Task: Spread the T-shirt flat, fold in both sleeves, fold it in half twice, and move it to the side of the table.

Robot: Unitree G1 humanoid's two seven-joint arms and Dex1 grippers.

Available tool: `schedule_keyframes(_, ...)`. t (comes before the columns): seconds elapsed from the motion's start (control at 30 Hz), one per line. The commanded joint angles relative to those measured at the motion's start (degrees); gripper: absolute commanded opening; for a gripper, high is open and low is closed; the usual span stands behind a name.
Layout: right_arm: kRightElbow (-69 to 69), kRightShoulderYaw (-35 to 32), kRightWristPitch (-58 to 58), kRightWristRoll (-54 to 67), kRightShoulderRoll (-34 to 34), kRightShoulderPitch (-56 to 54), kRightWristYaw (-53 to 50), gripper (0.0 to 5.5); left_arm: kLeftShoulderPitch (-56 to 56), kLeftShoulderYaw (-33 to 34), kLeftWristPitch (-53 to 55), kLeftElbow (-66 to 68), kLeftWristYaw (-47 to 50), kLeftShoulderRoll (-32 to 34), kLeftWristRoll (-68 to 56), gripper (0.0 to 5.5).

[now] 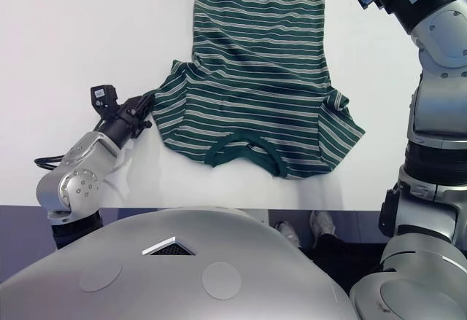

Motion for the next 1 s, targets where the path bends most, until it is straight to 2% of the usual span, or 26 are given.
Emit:
schedule_keyframes(0.03,0.79,0.83,-0.58,-0.26,0.88,-2.75,-0.10,2.15,1.62,-0.77,0.28,6.49,3.35,-1.86,2.31,1.20)
schedule_keyframes(0.23,1.81,0.31,-1.39,-0.67,1.60,-3.35,-0.99,2.15,2.09,0.43,-2.36,6.26,3.98,-1.74,1.47,0.05)
schedule_keyframes(0.6,1.75,-0.61,-1.67,-1.45,2.93,-1.91,-5.14,2.15,-2.07,4.08,-3.79,2.72,5.74,0.97,1.94,0.05)
schedule_keyframes(0.83,2.49,-0.77,-2.21,-1.55,2.74,-1.68,-6.06,2.15,-1.97,-3.14,-7.02,-4.93,-0.17,6.77,3.63,0.05)
schedule_keyframes(1.0,2.48,-0.01,-2.33,-1.52,2.67,-1.77,-5.75,2.15,-1.39,-9.23,-4.22,-9.97,-4.18,9.88,2.13,0.05)
